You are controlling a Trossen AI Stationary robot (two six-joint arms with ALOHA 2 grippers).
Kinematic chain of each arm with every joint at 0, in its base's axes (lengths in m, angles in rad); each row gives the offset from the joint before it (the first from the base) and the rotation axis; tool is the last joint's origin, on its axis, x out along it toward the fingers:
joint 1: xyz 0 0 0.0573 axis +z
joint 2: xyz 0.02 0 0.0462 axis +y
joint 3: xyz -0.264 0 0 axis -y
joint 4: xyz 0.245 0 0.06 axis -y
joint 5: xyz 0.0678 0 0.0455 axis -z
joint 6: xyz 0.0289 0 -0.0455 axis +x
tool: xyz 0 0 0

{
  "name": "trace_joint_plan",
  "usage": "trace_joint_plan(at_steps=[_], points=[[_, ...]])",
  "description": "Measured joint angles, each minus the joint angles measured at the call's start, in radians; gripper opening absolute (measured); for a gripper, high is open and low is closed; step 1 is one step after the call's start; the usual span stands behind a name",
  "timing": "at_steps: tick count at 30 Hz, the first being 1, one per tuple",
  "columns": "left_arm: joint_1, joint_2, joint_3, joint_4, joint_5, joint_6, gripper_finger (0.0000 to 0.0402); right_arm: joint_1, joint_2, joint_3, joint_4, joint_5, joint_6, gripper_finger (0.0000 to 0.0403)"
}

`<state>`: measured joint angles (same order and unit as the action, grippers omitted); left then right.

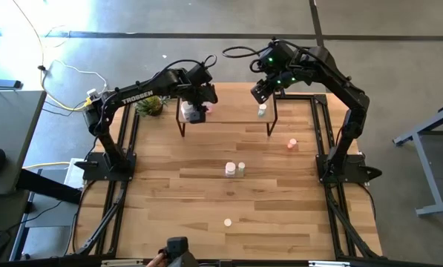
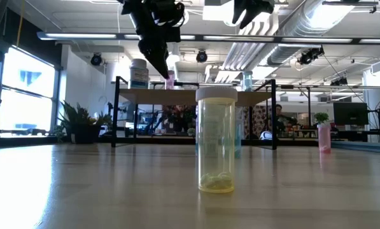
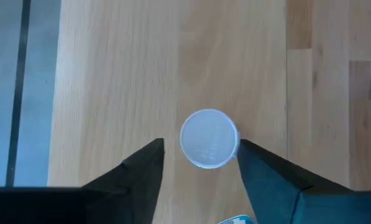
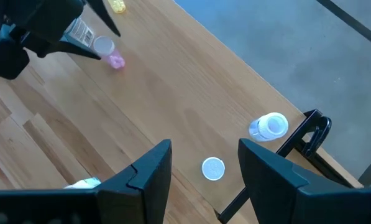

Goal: Pick and place medicine bottles onto shelf by color
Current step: Put the pink medicine bottle on the shelf, then put the green medicine bottle on the shelf

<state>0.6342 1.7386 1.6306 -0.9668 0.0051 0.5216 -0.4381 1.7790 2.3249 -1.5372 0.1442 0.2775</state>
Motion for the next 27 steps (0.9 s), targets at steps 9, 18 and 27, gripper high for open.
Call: trace_joint_plan(at_steps=[9, 18, 27], points=[[0.000, -0.001, 0.076, -0.011, -0.002, -0.074, 0.0224, 0.002, -0.011, 0.000, 0.000, -0.004, -0.088, 0.0177], [-0.005, -0.059, 0.117, -0.018, -0.001, -0.147, 0.0219, 0.016, -0.060, 0.000, -0.010, -0.022, -0.182, 0.0177], [-0.039, -0.165, 0.117, -0.027, 0.001, -0.306, 0.0216, 0.020, -0.072, -0.008, -0.031, -0.090, -0.254, 0.0177]])
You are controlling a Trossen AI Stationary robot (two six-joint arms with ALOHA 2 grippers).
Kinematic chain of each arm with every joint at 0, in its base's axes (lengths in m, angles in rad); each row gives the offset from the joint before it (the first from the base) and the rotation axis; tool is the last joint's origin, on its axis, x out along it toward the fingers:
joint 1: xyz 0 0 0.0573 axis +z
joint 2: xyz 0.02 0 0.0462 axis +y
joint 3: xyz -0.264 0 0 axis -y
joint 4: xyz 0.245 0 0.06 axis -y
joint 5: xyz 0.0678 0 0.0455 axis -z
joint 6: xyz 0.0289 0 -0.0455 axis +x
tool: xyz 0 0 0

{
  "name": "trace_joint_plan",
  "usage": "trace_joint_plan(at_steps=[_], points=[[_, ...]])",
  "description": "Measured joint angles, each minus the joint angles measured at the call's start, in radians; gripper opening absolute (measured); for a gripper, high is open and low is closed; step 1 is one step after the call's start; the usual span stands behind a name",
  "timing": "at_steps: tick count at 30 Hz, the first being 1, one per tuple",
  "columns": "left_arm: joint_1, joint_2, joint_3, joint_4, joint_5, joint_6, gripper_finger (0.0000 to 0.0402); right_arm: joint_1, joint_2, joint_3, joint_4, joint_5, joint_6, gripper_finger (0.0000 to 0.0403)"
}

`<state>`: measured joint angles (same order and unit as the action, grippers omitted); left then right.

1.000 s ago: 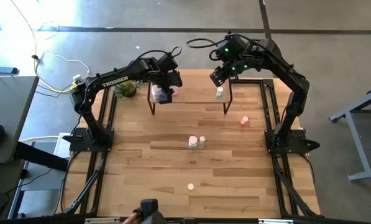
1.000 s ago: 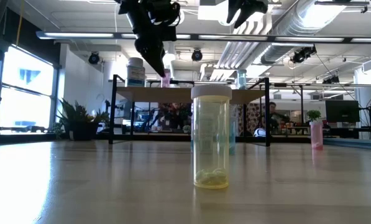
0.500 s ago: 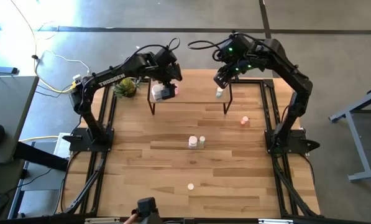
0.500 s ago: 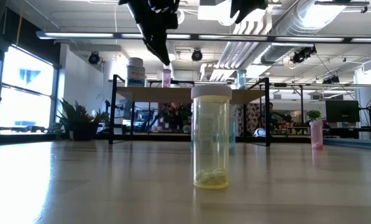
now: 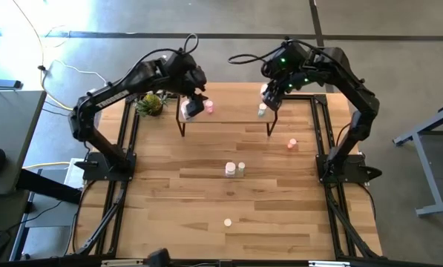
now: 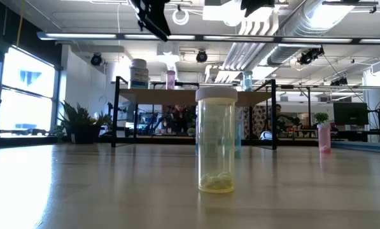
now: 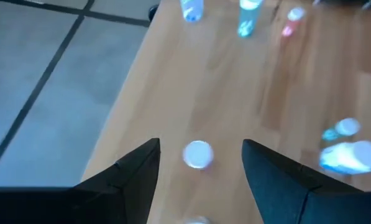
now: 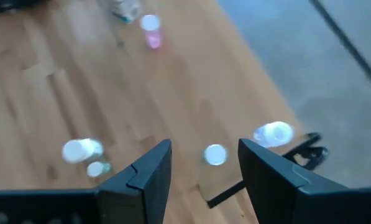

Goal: Pick and place medicine bottles onto shelf by color
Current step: Put the green medicine bottle on the shelf

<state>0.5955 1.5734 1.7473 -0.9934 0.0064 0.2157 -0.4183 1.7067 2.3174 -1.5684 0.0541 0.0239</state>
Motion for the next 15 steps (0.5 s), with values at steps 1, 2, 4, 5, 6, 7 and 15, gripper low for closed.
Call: trace_joint_plan(at_steps=[1, 2, 4, 5, 6, 7, 15], points=[[-0.008, -0.012, 0.000, -0.007, 0.000, -0.020, 0.0216, 0.000, -0.002, -0.015, 0.000, -0.022, -0.009, 0.0177], [-0.016, -0.023, 0.000, -0.016, 0.001, -0.043, 0.0216, 0.000, -0.003, -0.036, -0.003, -0.044, -0.021, 0.0177], [-0.035, -0.043, -0.003, -0.029, 0.002, -0.079, 0.0214, 0.000, -0.015, -0.104, 0.004, -0.081, -0.038, 0.0177], [-0.046, -0.054, -0.015, -0.027, 0.001, -0.090, 0.0213, 0.000, -0.026, -0.147, 0.014, -0.098, -0.048, 0.0177], [-0.057, -0.066, -0.032, -0.024, 0.001, -0.097, 0.0212, 0.000, -0.041, -0.193, 0.034, -0.116, -0.053, 0.0177], [-0.066, -0.079, -0.056, -0.011, 0.001, -0.108, 0.0211, 0.000, -0.058, -0.242, 0.060, -0.135, -0.057, 0.0177], [-0.132, -0.202, -0.324, 0.180, 0.001, -0.264, 0.0204, 0.015, -0.204, -0.603, 0.311, -0.259, 0.002, 0.0177]])
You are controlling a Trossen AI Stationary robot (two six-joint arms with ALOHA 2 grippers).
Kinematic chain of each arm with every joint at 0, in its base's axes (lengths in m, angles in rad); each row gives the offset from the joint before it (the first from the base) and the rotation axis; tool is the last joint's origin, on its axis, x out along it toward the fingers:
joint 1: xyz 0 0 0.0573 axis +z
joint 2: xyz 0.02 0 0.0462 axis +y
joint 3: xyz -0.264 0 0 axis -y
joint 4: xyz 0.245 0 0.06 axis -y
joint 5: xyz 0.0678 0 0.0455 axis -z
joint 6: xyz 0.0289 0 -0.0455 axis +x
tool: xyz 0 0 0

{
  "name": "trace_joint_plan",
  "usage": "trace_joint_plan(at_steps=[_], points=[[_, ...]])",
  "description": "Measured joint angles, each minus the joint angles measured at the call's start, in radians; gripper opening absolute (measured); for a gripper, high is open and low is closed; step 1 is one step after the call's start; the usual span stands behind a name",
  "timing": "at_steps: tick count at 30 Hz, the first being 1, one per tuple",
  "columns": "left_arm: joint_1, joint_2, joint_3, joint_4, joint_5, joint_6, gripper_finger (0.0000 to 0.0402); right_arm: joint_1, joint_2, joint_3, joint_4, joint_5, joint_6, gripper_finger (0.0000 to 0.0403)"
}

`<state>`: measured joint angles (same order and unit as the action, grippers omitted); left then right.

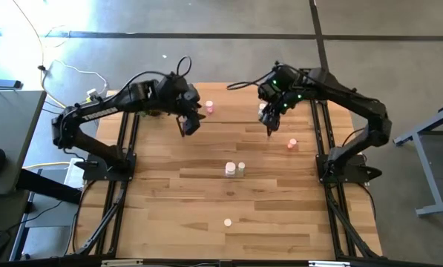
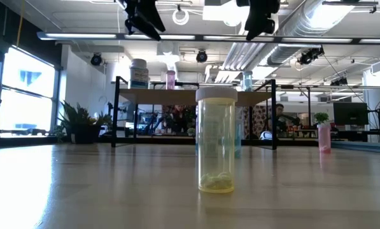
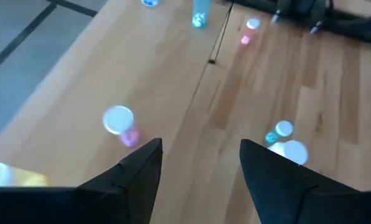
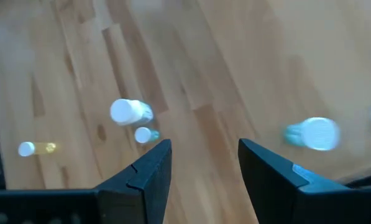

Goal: Pick and place medicine bottles onto shelf by color
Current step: Put the green medicine bottle on the shelf

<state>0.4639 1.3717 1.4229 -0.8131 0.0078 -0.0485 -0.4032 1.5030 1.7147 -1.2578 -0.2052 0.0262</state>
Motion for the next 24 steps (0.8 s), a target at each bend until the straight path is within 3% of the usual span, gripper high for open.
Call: trace_joint_plan(at_steps=[9, 24], points=[[-0.109, -0.099, -0.208, 0.190, -0.049, -0.119, 0.0204, 0.119, -0.094, -0.213, 0.200, -0.015, 0.155, 0.0177], [-0.289, -0.196, -0.380, 0.292, -0.058, -0.158, 0.0202, 0.334, -0.103, -0.437, 0.402, 0.050, 0.288, 0.0177]])
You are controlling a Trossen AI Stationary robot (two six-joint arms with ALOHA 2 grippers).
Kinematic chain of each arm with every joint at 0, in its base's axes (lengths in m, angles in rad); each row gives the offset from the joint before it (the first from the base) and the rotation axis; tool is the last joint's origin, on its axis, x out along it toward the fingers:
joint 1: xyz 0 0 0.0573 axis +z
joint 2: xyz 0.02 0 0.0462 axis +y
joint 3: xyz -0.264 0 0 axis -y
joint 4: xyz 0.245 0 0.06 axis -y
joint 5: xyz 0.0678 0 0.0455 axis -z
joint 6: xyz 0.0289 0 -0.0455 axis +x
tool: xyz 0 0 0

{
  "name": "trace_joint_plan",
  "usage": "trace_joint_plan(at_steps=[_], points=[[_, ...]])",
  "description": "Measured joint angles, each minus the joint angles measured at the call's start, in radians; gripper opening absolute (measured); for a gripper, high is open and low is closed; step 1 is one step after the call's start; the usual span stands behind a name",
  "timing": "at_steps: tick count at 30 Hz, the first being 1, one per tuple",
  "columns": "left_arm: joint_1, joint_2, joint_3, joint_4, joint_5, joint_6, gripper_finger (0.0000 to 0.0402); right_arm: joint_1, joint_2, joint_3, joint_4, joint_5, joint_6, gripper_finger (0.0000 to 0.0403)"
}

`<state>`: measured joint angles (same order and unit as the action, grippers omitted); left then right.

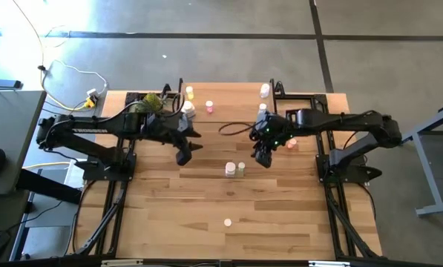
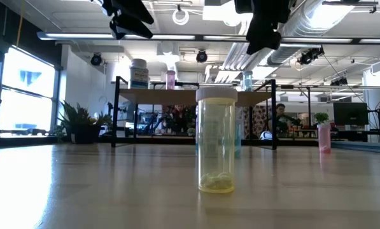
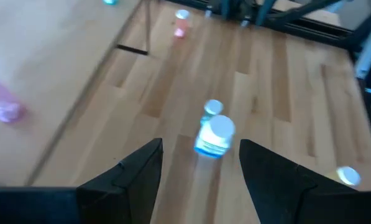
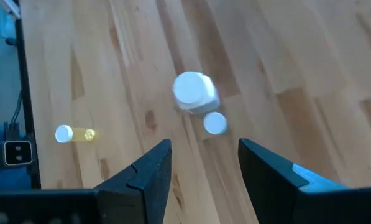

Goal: Pick and place medicine bottles onto shelf by color
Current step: Put the green medicine bottle on the shelf

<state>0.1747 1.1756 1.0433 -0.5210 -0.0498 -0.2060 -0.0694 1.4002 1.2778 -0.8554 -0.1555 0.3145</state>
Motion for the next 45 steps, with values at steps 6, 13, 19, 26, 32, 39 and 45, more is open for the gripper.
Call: trace_joint_plan(at_steps=[6, 13, 19, 26, 32, 39, 45], points=[[-0.054, -0.076, -0.099, 0.065, 0.001, -0.046, 0.0202, 0.059, 0.001, -0.136, 0.187, 0.000, -0.002, 0.0177], [-0.105, -0.147, -0.184, 0.085, 0.001, -0.108, 0.0202, 0.128, 0.000, -0.274, 0.386, 0.077, -0.075, 0.0177], [-0.140, -0.163, -0.209, 0.085, 0.001, -0.141, 0.0202, 0.165, 0.001, -0.396, 0.573, 0.195, -0.106, 0.0177], [-0.151, -0.163, -0.210, 0.085, 0.001, -0.143, 0.0202, 0.145, 0.001, -0.481, 0.725, 0.260, -0.043, 0.0177], [-0.149, -0.163, -0.210, 0.085, 0.001, -0.158, 0.0202, 0.128, 0.003, -0.527, 0.753, 0.252, -0.020, 0.0177], [-0.149, -0.163, -0.210, 0.089, -0.023, -0.177, 0.0202, 0.122, 0.070, -0.534, 0.826, 0.244, -0.117, 0.0177], [-0.149, -0.163, -0.210, 0.101, -0.044, -0.187, 0.0202, 0.122, 0.121, -0.534, 0.841, 0.219, -0.137, 0.0177]])
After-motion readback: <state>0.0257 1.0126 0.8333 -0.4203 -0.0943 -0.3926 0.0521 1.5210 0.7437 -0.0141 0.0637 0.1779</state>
